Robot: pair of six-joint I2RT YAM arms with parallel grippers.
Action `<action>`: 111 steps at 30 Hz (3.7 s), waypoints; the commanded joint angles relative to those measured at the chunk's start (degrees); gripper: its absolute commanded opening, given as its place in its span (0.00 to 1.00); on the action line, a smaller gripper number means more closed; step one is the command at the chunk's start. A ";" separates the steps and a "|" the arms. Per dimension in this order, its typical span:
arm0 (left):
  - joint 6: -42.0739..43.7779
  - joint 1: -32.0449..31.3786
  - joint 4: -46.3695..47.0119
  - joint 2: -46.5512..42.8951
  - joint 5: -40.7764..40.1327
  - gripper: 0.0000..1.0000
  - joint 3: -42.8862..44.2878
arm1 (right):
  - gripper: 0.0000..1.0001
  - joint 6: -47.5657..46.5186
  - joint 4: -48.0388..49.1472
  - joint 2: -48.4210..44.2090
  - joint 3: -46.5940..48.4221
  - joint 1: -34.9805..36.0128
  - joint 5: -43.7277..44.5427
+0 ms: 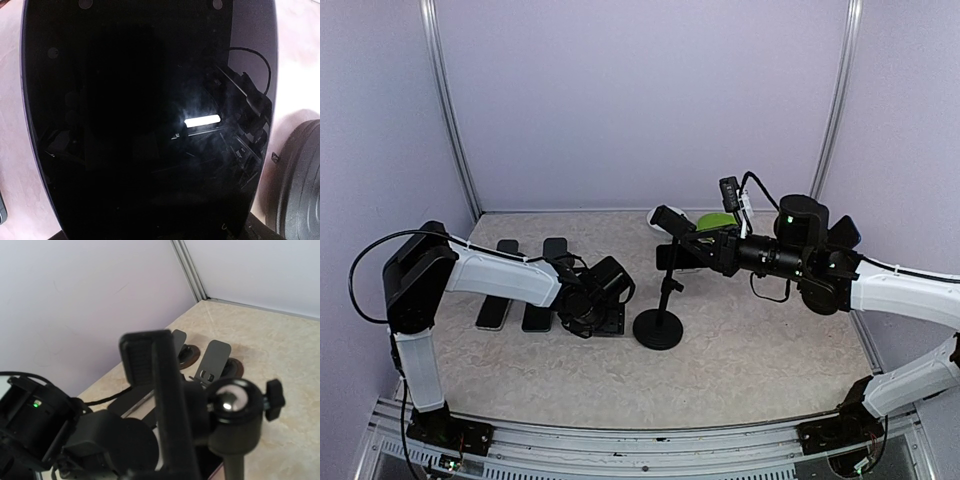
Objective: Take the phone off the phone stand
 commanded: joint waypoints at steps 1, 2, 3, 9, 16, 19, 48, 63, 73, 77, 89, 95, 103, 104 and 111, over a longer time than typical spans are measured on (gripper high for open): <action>-1.42 -0.15 0.28 -0.17 -1.28 0.70 0.66 | 0.00 -1.24 0.68 -1.31 -0.24 -0.92 1.17; -1.27 -0.19 0.34 -0.32 -1.21 0.73 0.58 | 0.00 -1.32 0.76 -1.31 -0.12 -1.00 1.15; -1.04 -0.24 0.45 -0.49 -1.34 0.76 0.35 | 0.00 -1.32 0.71 -1.24 -0.05 -1.01 1.19; 0.73 1.01 1.32 -2.31 -0.53 0.88 -1.25 | 0.00 -1.66 0.88 -0.70 0.93 -1.18 1.06; 3.97 1.46 3.00 -6.35 -0.96 0.99 -2.84 | 0.00 -2.86 1.19 0.11 2.86 -1.87 1.44; 5.49 2.00 4.87 -9.55 -1.21 0.99 -4.41 | 0.00 -4.11 0.99 1.30 5.26 -2.25 1.22; 12.54 16.34 27.95 -36.32 12.08 0.99 -25.83 | 0.00 -11.43 3.63 33.35 44.71 -3.51 -7.80; 12.00 16.24 31.33 -36.21 14.87 0.99 -29.01 | 0.00 -14.42 4.20 53.24 65.66 -5.46 -12.78; 13.37 16.38 31.12 -36.47 14.05 0.99 -29.01 | 0.00 -12.85 8.72 58.12 65.99 -6.43 -15.10; 13.44 16.39 30.89 -36.00 13.98 0.99 -28.66 | 0.04 -10.15 10.64 58.86 64.82 -7.01 -16.40; 13.76 16.44 30.68 -33.79 15.02 0.99 -26.79 | 0.56 -9.62 12.11 57.05 60.95 -7.89 -17.07; 13.96 16.43 31.31 -33.27 16.19 0.99 -26.32 | 0.74 -9.62 13.64 53.19 55.92 -9.26 -18.55; 12.86 16.24 31.92 -33.40 17.09 0.99 -26.31 | 0.88 -10.45 12.78 44.76 43.96 -15.79 -23.32; 12.77 16.19 32.01 -33.43 17.16 0.99 -26.32 | 0.88 -10.75 11.68 44.29 42.78 -16.78 -23.93; 12.56 15.02 32.02 -32.72 16.94 0.99 -25.19 | 0.84 -17.67 -2.76 44.58 42.12 -23.19 -28.32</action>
